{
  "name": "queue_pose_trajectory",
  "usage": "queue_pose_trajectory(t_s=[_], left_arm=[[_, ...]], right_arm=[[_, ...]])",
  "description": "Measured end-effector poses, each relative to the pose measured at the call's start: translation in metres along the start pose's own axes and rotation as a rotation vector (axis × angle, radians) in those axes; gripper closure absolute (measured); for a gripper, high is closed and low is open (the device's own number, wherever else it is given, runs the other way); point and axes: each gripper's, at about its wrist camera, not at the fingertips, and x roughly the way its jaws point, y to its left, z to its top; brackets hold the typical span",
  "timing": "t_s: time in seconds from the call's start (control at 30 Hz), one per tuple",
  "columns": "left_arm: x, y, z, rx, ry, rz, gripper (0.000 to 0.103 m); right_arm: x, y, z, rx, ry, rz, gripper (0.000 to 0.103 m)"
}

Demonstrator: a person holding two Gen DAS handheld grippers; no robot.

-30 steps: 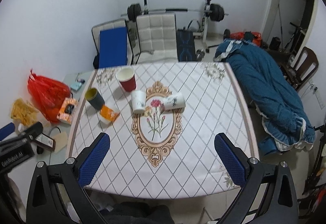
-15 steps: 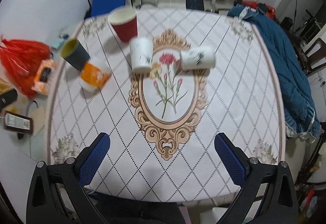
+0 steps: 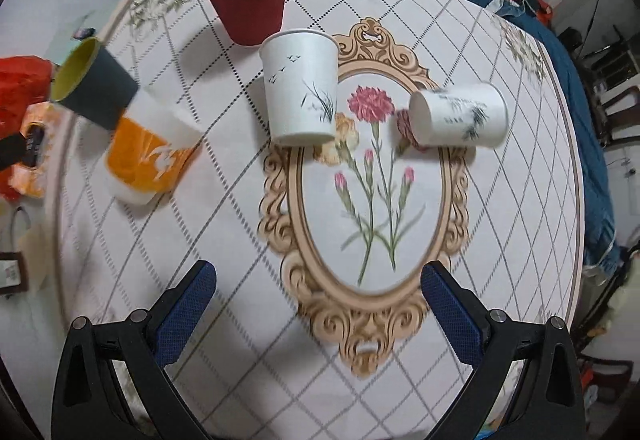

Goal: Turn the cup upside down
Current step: 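Move the left gripper toward the dark green mug and grasp its rim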

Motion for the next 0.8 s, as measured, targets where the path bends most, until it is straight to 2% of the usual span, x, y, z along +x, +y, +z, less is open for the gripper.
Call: queue_pose_trajectory(t_s=[0.3,0.5,0.8], left_arm=[[0.038,-0.027,0.020,0.100,-0.160,-0.009,0.000],[0.054,-0.041,0.028,0.133,-0.180,-0.027,0.000],[0.080,-0.045,0.043,0.118,-0.186,-0.043,0.000]], right_arm=[[0.038,0.002,0.025,0.032,0.046,-0.067,0.000],[0.050,-0.004,0.026,0.037,0.070,-0.099,0.000],[0.055,-0.009,0.028,0.053,0.085,-0.127,0.000]])
